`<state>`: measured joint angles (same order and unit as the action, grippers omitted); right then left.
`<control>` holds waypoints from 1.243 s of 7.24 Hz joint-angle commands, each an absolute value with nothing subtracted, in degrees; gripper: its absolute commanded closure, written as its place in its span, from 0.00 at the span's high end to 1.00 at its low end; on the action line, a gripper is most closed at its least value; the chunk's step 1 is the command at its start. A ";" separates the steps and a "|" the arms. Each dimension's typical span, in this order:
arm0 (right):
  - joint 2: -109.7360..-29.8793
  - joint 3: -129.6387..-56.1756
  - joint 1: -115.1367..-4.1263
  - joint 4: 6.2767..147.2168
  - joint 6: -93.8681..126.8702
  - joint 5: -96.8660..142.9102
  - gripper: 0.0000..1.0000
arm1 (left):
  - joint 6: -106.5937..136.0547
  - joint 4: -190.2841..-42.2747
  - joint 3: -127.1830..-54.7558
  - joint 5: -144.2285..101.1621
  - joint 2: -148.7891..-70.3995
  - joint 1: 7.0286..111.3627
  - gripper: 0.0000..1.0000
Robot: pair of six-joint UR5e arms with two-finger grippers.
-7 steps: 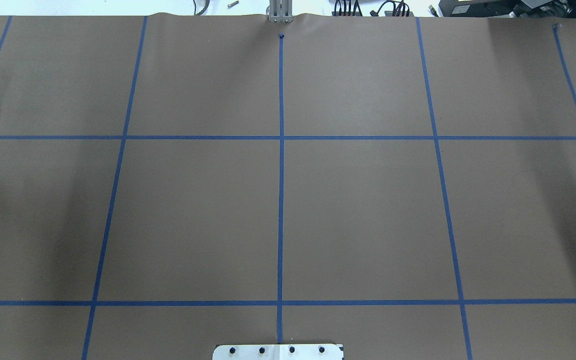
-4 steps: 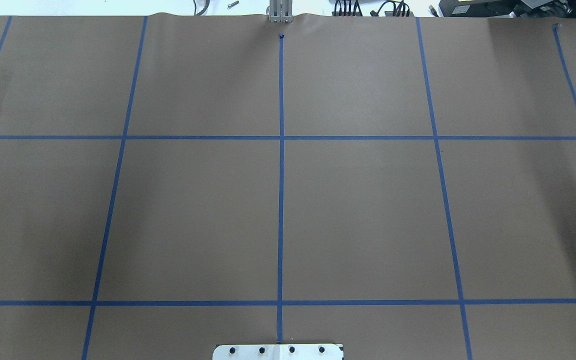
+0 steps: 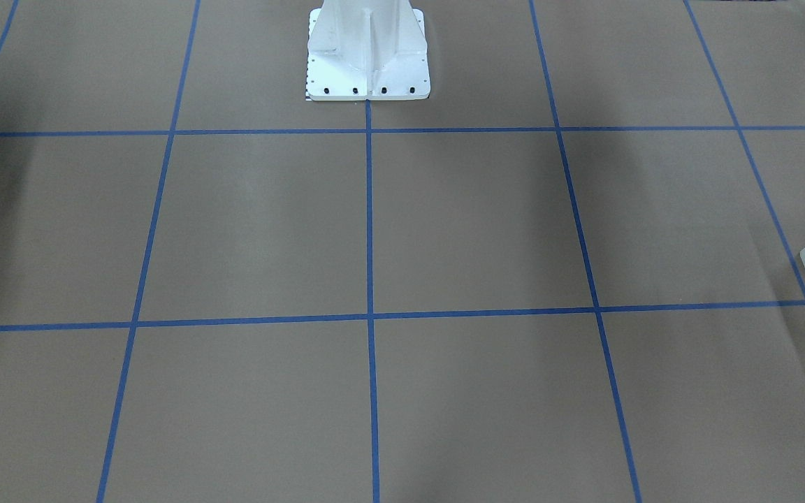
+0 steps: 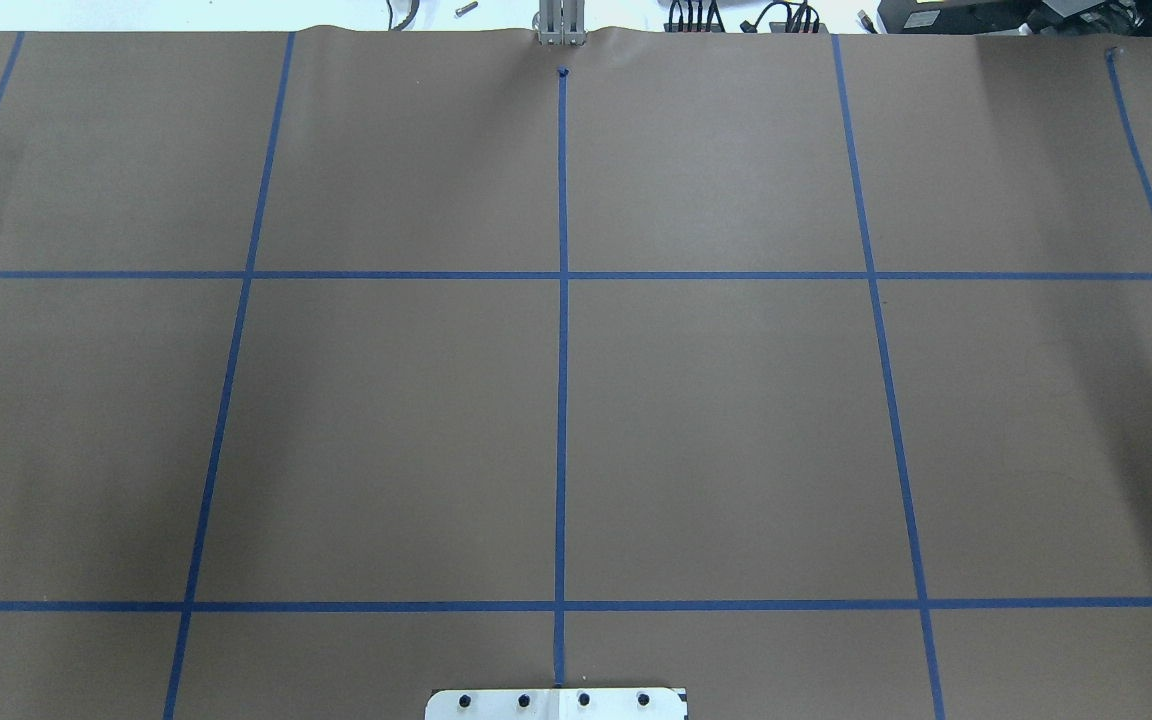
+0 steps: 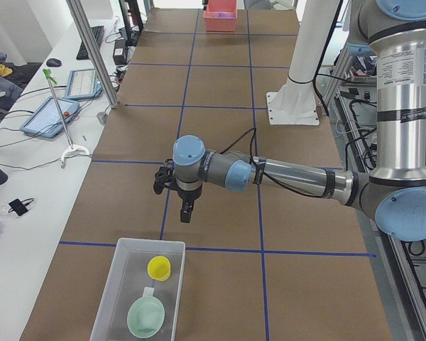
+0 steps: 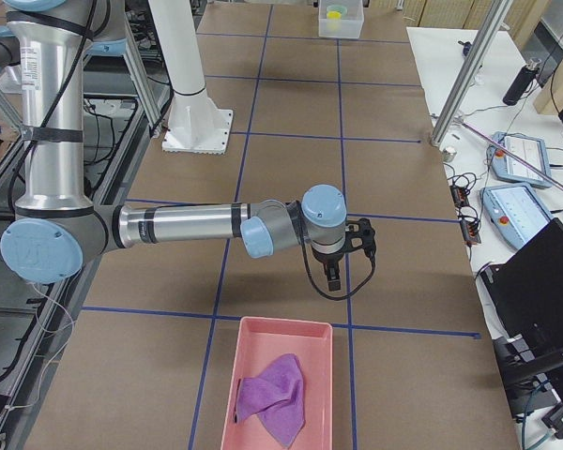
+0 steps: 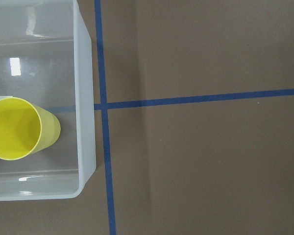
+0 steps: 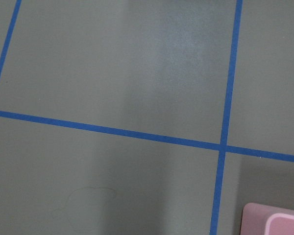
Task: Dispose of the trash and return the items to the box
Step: 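Lower the bowl into the clear bin and open the left gripper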
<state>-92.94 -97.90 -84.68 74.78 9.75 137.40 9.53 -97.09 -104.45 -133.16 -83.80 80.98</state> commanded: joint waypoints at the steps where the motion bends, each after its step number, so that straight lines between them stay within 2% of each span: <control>1: -92.55 -98.35 -83.15 75.06 9.32 136.94 1.00 | 8.79 -97.03 -104.59 -133.15 -82.89 81.12 0.97; 4: -92.73 -99.14 -78.40 77.94 7.05 136.32 1.00 | 9.05 -97.03 -106.78 -133.24 -81.74 81.12 0.98; 6: -91.59 -98.35 -80.59 84.08 -5.85 136.32 1.00 | 9.05 -97.03 -106.70 -133.24 -81.74 81.12 0.98; 9: -91.58 -98.52 -80.60 84.73 -5.98 136.23 1.00 | 9.23 -97.03 -106.52 -133.24 -81.74 81.04 0.98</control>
<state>-91.56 -98.43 -80.54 84.45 -5.66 136.24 9.13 -97.03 -106.57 -133.24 -81.74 81.08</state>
